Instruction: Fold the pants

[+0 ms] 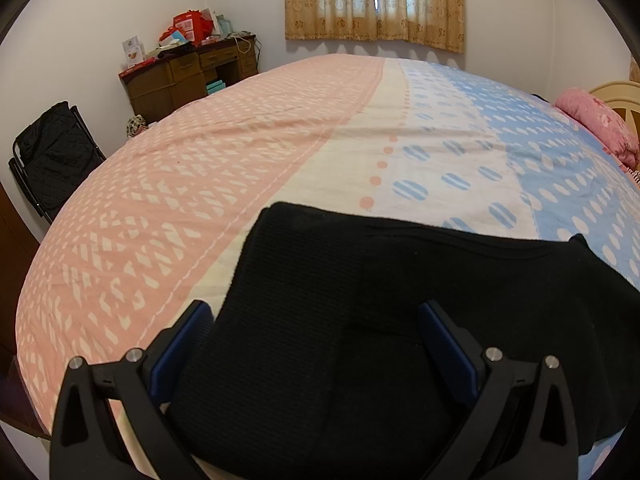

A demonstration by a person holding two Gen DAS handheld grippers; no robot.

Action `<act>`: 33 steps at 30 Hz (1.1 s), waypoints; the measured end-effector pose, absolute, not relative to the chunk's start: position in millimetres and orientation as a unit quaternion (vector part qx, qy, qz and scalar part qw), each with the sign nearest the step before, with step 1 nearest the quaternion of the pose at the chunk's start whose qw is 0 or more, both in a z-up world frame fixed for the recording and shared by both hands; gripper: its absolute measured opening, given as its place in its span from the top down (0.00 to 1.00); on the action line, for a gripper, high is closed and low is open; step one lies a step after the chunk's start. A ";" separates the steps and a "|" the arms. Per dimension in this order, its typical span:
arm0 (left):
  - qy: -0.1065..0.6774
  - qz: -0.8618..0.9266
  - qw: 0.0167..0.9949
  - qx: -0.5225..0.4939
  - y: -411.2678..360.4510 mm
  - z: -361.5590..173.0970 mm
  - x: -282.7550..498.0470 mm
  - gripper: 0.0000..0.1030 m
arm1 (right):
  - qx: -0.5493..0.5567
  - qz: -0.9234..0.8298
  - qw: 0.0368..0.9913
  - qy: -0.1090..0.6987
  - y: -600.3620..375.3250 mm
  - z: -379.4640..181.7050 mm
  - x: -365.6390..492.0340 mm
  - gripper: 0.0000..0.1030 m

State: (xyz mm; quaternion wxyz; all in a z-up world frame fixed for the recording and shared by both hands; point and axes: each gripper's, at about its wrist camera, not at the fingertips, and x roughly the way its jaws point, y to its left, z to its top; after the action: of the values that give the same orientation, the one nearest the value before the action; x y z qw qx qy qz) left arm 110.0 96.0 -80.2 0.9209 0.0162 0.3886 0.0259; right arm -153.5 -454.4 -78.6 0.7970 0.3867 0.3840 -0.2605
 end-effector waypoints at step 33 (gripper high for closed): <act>0.322 -0.262 0.896 0.155 -129.2 -51.7 1.6 0.00 | 0.294 -0.311 0.853 0.299 -521.0 -50.4 -216.6 0.49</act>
State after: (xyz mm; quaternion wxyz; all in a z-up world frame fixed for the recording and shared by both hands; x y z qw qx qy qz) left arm 1.6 -129.2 -51.7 0.8962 0.1550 0.3223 -0.2624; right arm -216.6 -521.0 -50.4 0.8528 0.2937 0.2993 -0.3111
